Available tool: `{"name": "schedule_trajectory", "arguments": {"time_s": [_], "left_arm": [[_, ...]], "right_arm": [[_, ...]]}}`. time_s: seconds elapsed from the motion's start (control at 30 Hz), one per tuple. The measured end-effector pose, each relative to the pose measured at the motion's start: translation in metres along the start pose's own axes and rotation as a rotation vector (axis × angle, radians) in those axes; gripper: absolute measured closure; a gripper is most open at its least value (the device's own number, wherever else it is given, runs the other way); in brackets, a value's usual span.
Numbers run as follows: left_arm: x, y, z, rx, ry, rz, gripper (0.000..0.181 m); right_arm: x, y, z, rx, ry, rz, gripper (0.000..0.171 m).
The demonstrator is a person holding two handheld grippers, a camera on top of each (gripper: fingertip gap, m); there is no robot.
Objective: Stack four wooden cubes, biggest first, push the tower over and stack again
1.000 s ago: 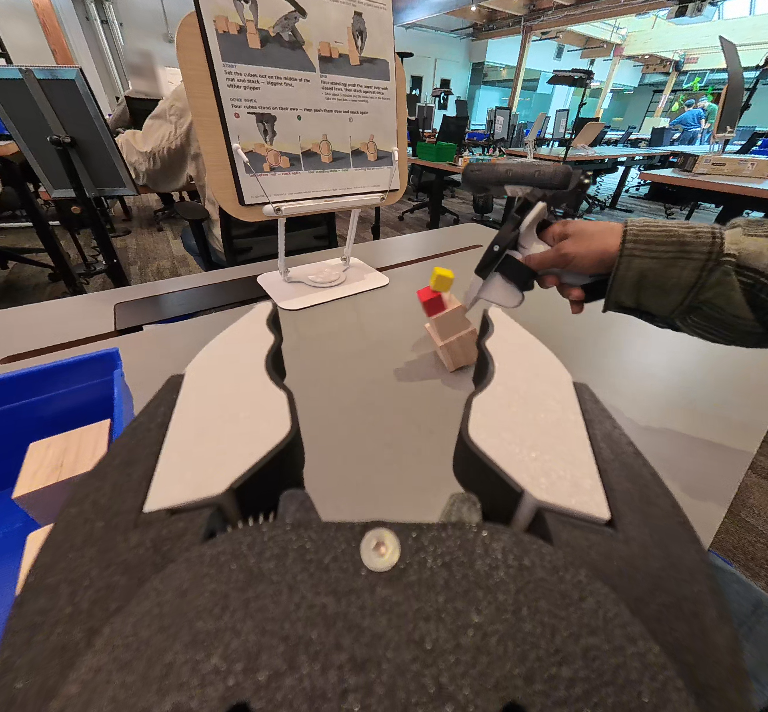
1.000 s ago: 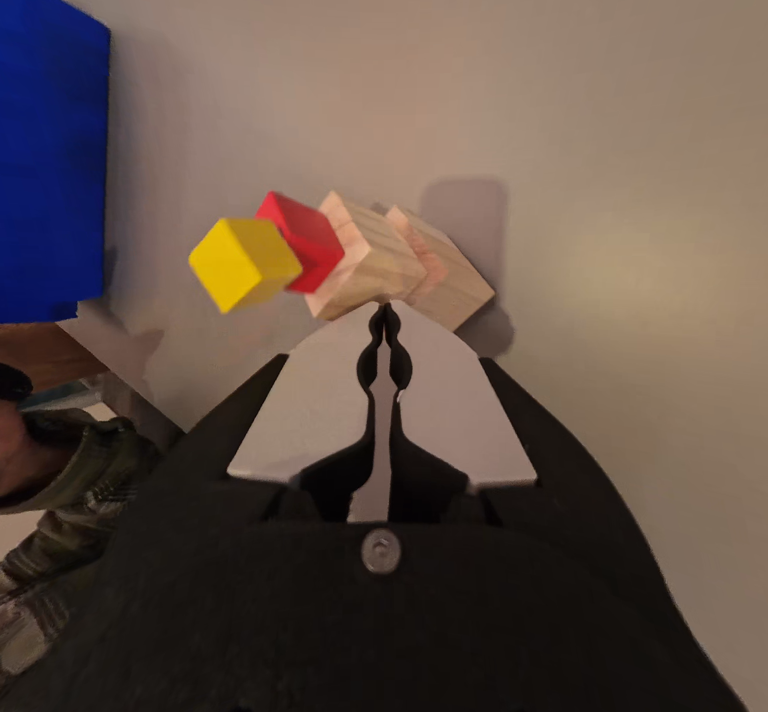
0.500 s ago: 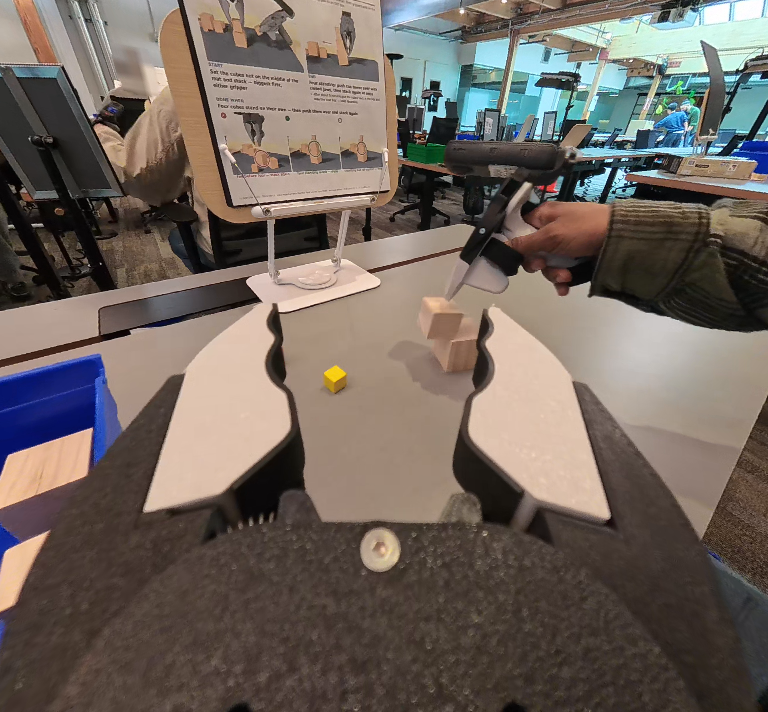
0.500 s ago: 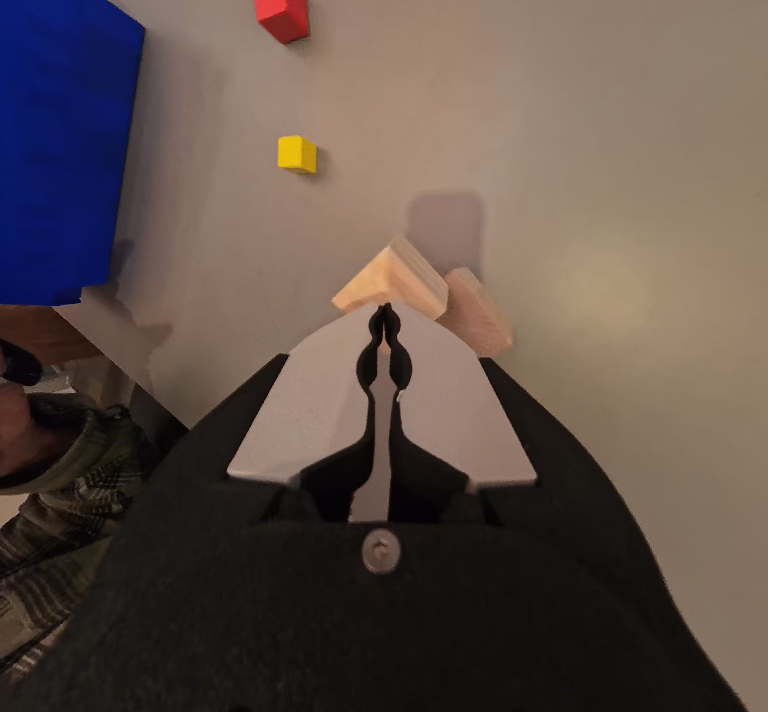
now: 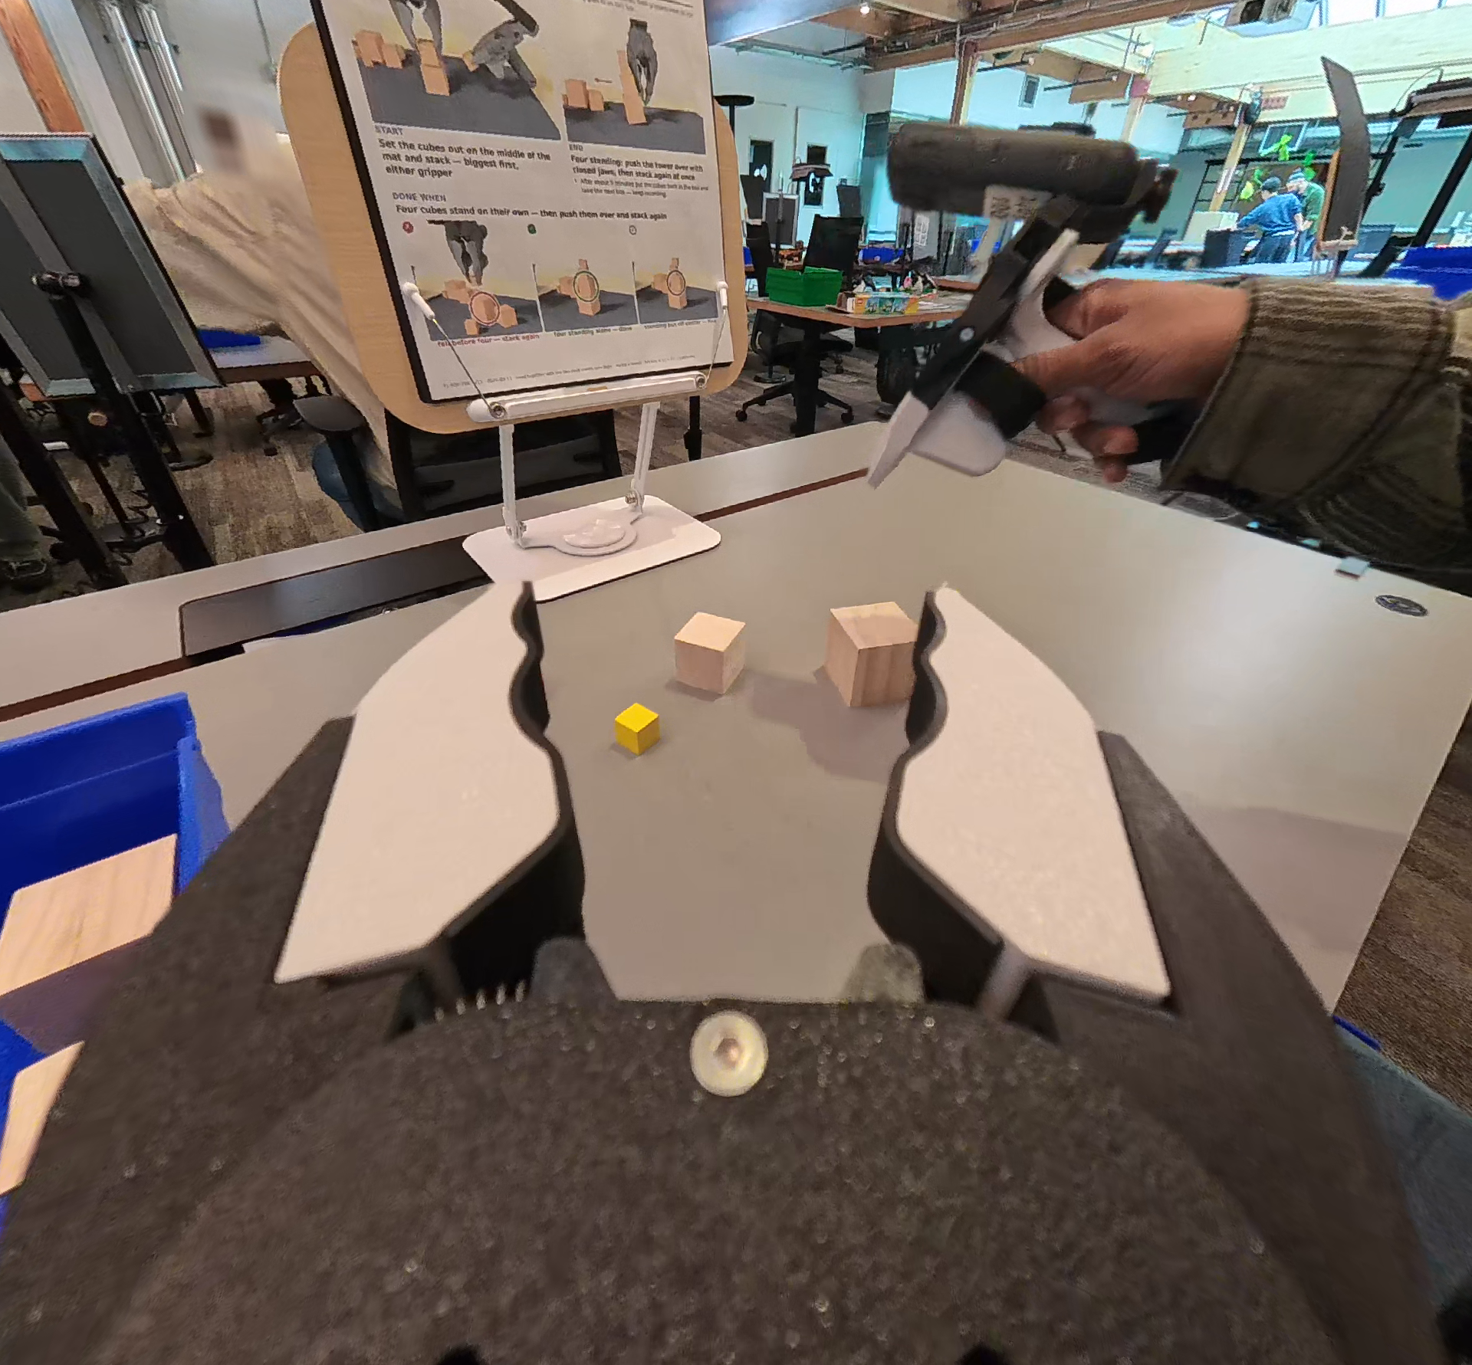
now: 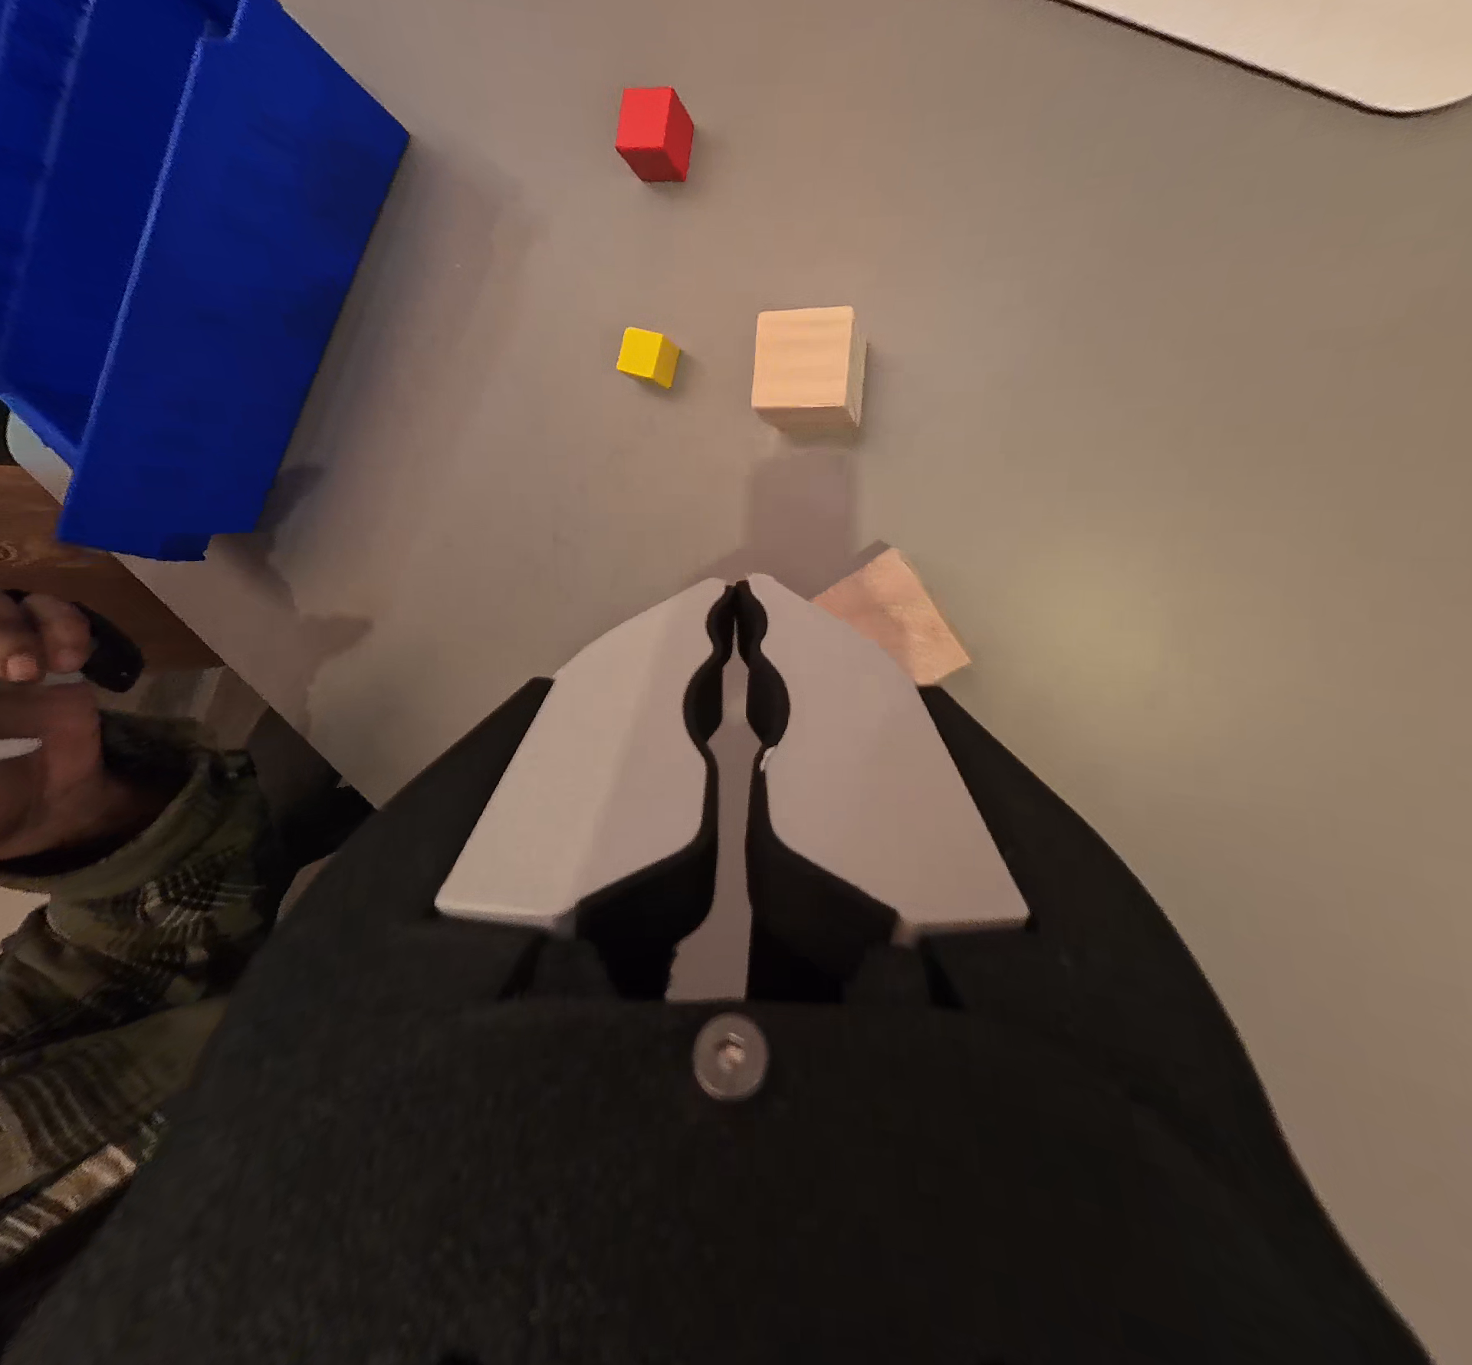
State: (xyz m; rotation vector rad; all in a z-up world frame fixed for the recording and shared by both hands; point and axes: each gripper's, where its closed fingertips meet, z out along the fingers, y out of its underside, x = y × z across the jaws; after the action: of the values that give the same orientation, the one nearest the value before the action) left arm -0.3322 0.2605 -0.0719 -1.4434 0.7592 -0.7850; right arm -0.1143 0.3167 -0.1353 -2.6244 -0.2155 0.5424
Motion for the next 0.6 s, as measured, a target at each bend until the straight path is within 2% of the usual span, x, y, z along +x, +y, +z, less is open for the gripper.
{"name": "schedule_trajectory", "arguments": {"time_s": [0.27, 0.3, 0.4, 0.6], "left_arm": [[0.001, 0.001, 0.000, 0.003, 0.028, 0.000, 0.092], [0.001, 0.002, 0.001, 0.000, 0.031, -0.001, 0.092], [0.003, 0.005, 0.004, -0.011, 0.037, 0.005, 0.091], [0.009, 0.011, 0.010, -0.029, 0.061, -0.007, 0.091]], "right_arm": [[0.009, 0.039, -0.048, 0.207, -0.058, -0.081, 0.170], [0.012, 0.044, -0.052, 0.242, -0.057, -0.096, 0.158], [0.021, 0.061, -0.062, 0.342, -0.056, -0.167, 0.141], [0.038, 0.090, -0.059, 0.456, 0.019, -0.340, 0.083]]}}
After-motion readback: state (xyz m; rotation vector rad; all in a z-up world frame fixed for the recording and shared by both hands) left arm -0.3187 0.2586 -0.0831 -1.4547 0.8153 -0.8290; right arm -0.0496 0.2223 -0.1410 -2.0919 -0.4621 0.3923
